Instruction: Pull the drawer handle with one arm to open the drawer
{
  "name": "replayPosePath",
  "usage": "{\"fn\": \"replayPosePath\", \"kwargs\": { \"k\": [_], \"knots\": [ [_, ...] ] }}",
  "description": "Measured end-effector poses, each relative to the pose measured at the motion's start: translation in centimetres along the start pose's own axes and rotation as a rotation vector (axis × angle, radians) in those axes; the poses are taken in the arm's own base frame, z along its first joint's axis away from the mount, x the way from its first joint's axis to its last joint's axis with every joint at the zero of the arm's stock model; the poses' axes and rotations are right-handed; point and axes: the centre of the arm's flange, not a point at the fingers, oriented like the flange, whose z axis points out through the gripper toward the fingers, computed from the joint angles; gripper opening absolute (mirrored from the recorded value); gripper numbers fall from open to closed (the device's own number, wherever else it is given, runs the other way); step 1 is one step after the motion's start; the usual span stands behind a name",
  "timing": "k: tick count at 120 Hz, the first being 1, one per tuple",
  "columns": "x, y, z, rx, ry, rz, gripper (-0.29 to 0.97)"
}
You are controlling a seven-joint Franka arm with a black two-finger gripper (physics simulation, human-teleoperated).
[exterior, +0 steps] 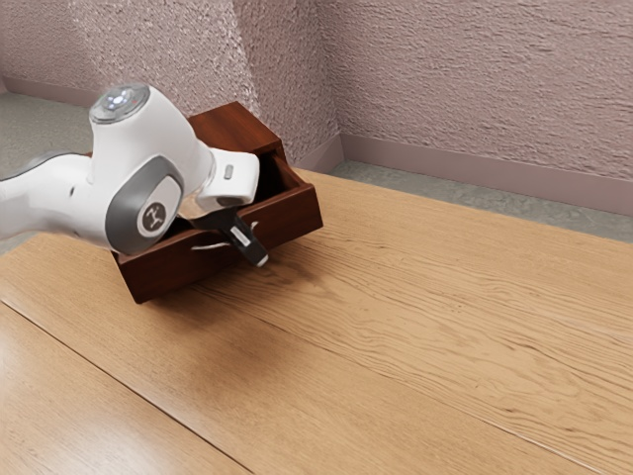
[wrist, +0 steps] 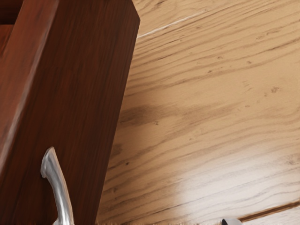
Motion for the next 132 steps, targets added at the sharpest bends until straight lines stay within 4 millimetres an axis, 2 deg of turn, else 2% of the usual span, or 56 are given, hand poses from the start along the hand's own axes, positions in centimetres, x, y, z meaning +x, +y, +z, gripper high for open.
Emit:
{"fn": "replayPosePath", "kwargs": {
  "k": [23,26,31,37,42,46,50,54,58,64,68,71,80,86,92,100,121,132],
  "knots": [
    [0.1,0.7,-0.4,0.001,0.003,-0.023,0.30],
    [0.6,1.5,-0.5,-0.005,0.008,-0.011,0.32],
    [2.7,5.8,-1.1,-0.032,0.031,0.060,0.34],
    [5.3,13.3,-2.4,-0.077,0.068,0.182,0.36],
    [6.6,18.9,-3.7,-0.111,0.095,0.271,0.37],
    [7.1,21.8,-4.6,-0.125,0.112,0.317,0.37],
    [7.3,22.9,-5.2,-0.129,0.122,0.335,0.39],
    [7.4,22.4,-6.4,-0.120,0.130,0.322,0.43],
    [8.1,20.7,-8.4,-0.102,0.141,0.285,0.47],
    [9.7,18.2,-13.5,-0.079,0.167,0.218,0.51],
    [10.7,17.3,-17.4,-0.079,0.179,0.177,0.54],
    [10.9,17.1,-19.6,-0.085,0.169,0.149,0.55],
    [9.9,16.5,-24.3,-0.112,0.107,0.053,0.59],
    [8.1,14.7,-26.2,-0.145,0.061,-0.044,0.61],
    [6.2,12.7,-27.5,-0.166,0.014,-0.148,0.62],
    [4.3,12.0,-28.4,-0.177,-0.052,-0.249,0.64],
    [1.5,13.2,-26.6,-0.162,-0.235,-0.383,0.66],
    [1.3,13.5,-24.7,-0.113,-0.265,-0.407,0.67]
  ]
}}
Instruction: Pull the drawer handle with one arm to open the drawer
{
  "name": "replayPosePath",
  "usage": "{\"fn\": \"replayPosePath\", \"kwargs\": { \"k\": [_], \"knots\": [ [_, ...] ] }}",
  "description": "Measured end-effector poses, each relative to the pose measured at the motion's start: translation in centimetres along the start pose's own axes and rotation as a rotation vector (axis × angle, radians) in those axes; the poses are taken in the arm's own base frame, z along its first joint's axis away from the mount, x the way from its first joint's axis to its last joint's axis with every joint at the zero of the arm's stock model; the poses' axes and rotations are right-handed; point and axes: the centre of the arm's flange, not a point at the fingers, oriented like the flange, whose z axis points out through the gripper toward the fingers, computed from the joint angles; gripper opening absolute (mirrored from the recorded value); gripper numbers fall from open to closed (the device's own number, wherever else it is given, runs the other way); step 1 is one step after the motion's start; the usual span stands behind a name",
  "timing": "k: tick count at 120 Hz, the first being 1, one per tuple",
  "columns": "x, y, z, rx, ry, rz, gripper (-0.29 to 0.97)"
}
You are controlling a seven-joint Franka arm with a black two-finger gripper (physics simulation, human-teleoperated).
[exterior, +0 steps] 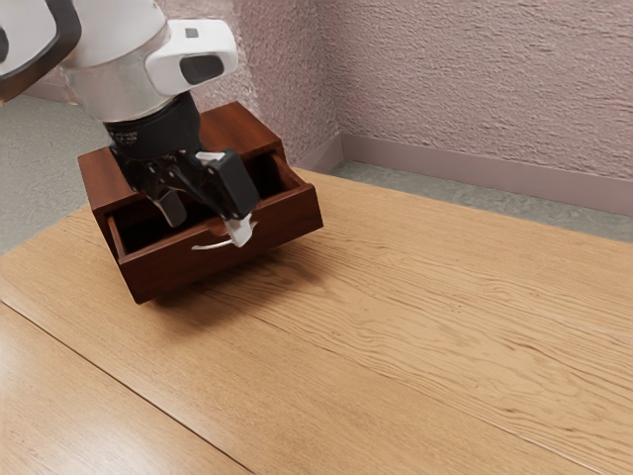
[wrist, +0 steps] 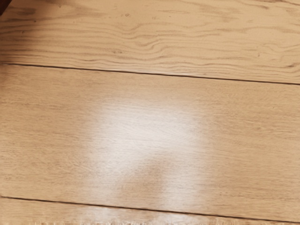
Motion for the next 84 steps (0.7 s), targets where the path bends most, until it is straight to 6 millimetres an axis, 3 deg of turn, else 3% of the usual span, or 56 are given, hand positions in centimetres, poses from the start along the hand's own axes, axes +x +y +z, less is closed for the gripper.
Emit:
{"fn": "replayPosePath", "kwargs": {
  "k": [16,30,84],
  "knots": [
    [1.4,-0.7,5.5,0.025,-0.010,-0.033,0.67],
    [1.7,-1.5,7.7,0.034,-0.029,-0.060,0.68],
    [2.4,-0.9,8.6,0.030,0.013,0.046,0.68]
  ]
}}
